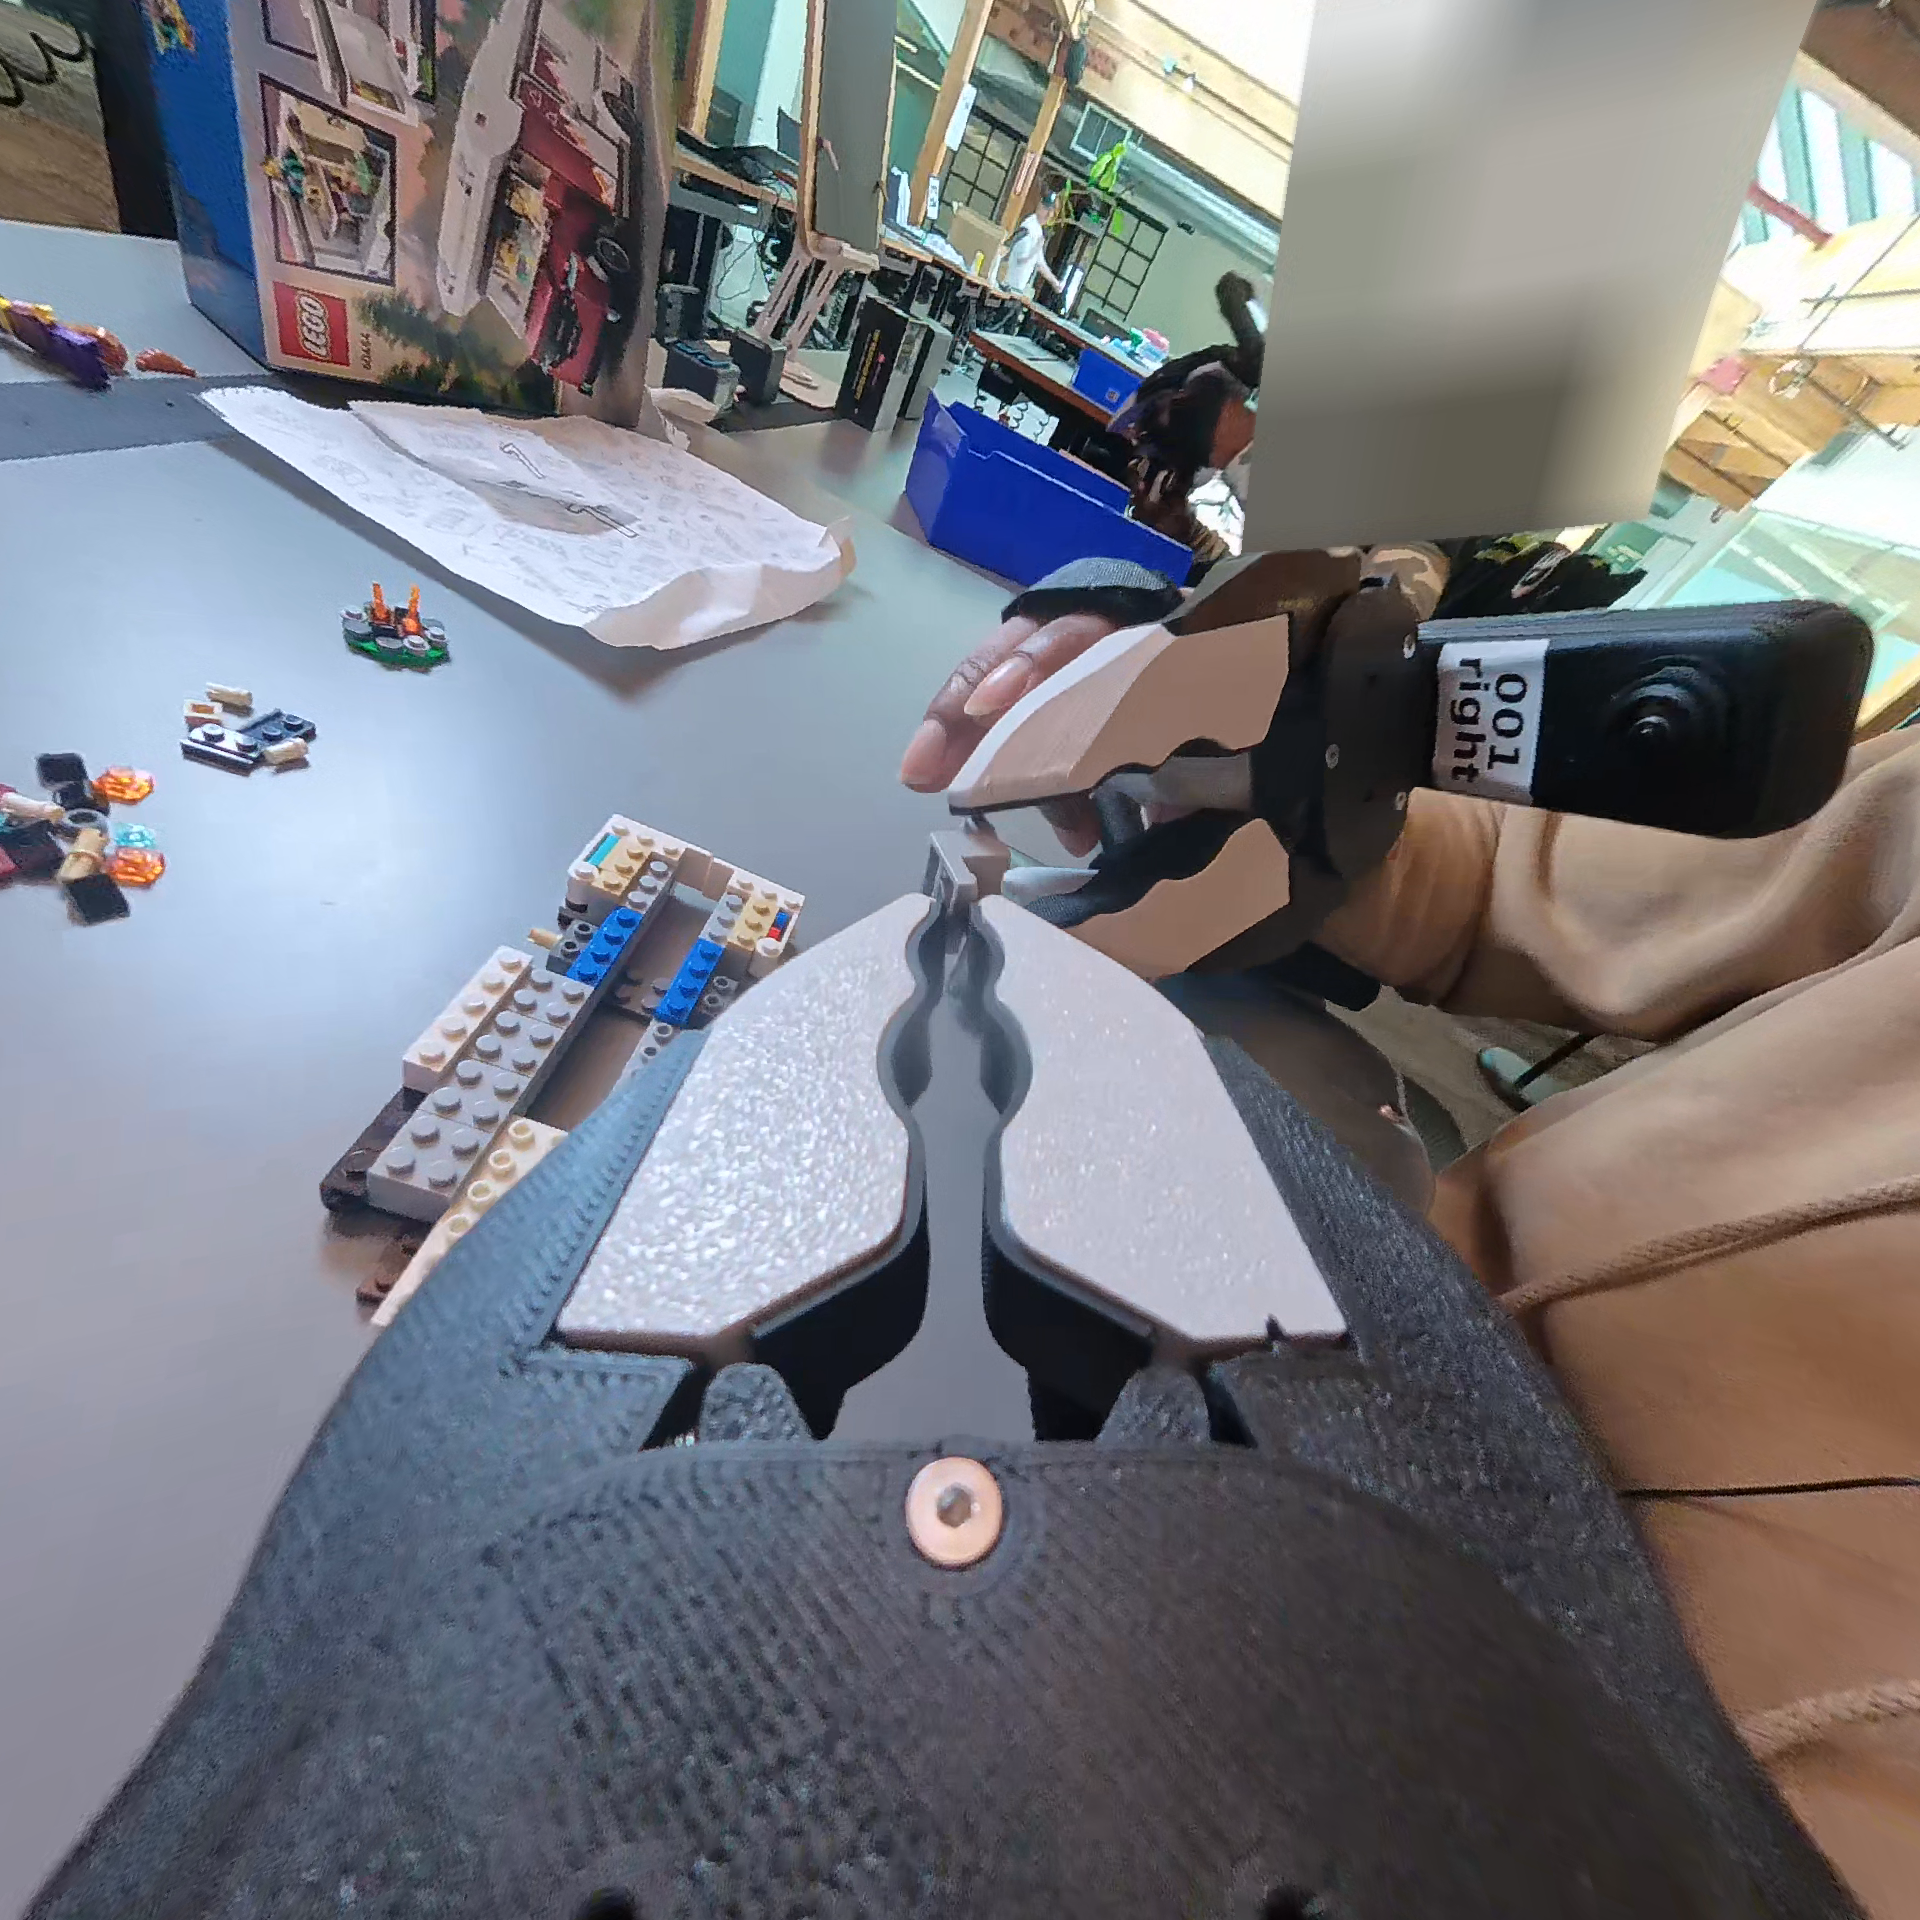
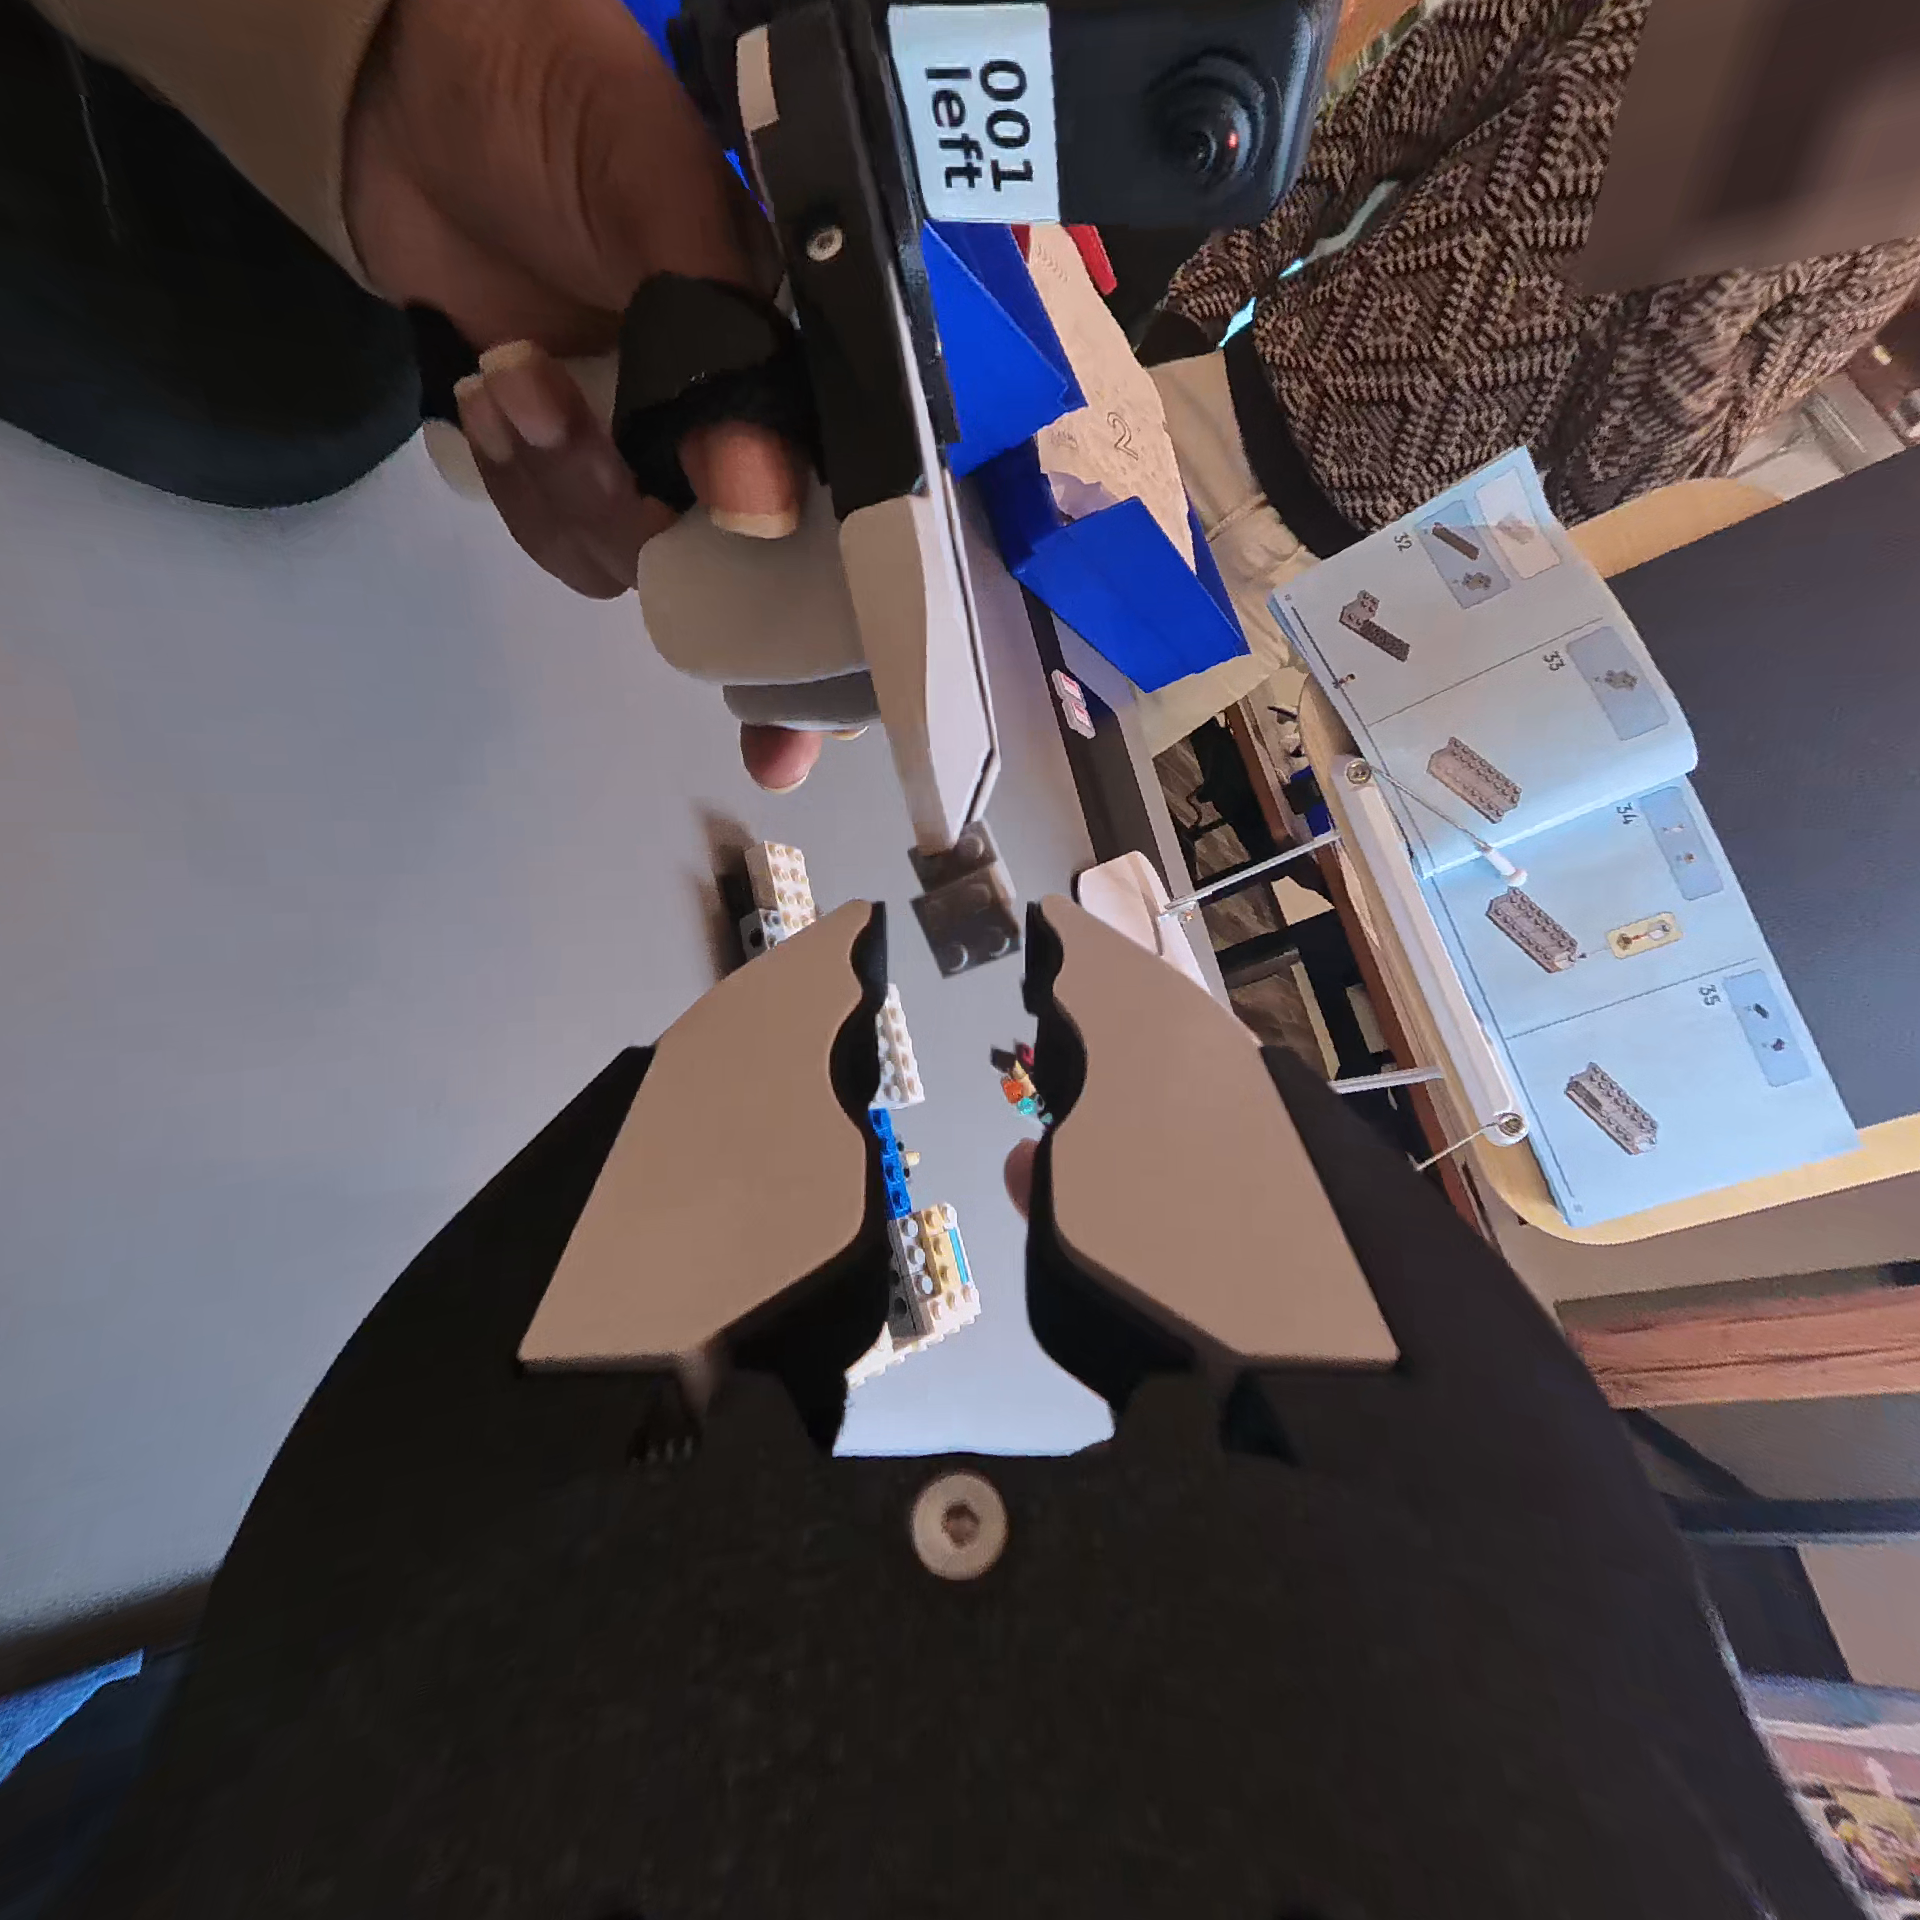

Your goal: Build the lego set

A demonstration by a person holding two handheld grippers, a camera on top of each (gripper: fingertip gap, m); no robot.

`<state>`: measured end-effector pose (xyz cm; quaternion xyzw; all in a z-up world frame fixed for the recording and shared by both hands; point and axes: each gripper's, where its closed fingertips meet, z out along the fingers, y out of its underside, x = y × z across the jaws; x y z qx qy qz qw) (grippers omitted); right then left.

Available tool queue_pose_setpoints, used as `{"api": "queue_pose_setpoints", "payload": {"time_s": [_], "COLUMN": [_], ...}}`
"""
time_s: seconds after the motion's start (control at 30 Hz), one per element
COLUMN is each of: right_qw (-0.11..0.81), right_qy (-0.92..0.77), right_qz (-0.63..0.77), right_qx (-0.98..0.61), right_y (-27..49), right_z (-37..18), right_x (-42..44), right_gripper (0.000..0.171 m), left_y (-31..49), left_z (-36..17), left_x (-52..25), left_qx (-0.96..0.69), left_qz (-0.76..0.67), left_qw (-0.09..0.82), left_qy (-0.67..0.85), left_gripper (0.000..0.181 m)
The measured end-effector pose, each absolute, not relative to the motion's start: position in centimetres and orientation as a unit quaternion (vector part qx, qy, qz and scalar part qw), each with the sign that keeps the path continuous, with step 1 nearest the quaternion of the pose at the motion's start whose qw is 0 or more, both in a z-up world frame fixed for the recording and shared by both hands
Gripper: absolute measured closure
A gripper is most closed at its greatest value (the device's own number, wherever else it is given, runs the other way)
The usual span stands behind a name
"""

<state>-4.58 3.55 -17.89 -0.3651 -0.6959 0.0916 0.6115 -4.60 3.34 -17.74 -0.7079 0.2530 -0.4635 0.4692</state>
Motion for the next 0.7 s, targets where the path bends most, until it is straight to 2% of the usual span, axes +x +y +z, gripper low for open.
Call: {"api": "queue_pose_setpoints", "payload": {"time_s": [0.17,0.37,0.47,0.57,0.7], "right_qw": [0.627,0.604,0.585,0.577,0.560], "right_qy": [-0.692,-0.699,-0.687,-0.669,-0.662], "right_qz": [0.083,0.097,0.123,0.147,0.156], "right_qx": [-0.348,-0.372,-0.413,-0.446,-0.473], "right_y": [3.3,3.4,4.2,5.4,6.5], "right_z": [-18.0,-18.7,-19.1,-18.9,-19.3], "right_x": [-4.9,-4.9,-4.7,-4.2,-3.5], "right_gripper": [0.152,0.154,0.155,0.155,0.154], "left_y": [3.1,3.3,4.0,4.9,5.8], "left_z": [-18.2,-18.8,-19.1,-19.3,-19.5], "left_x": [-4.6,-4.5,-5.1,-6.4,-8.3], "left_qx": [-0.708,-0.714,-0.724,-0.733,-0.743], "left_qz": [-0.506,-0.515,-0.450,-0.359,-0.289], "left_qw": [0.435,0.421,0.464,0.509,0.531], "left_qy": [0.229,0.219,0.243,0.275,0.287], "left_gripper": [0.178,0.177,0.174,0.163,0.156]}}
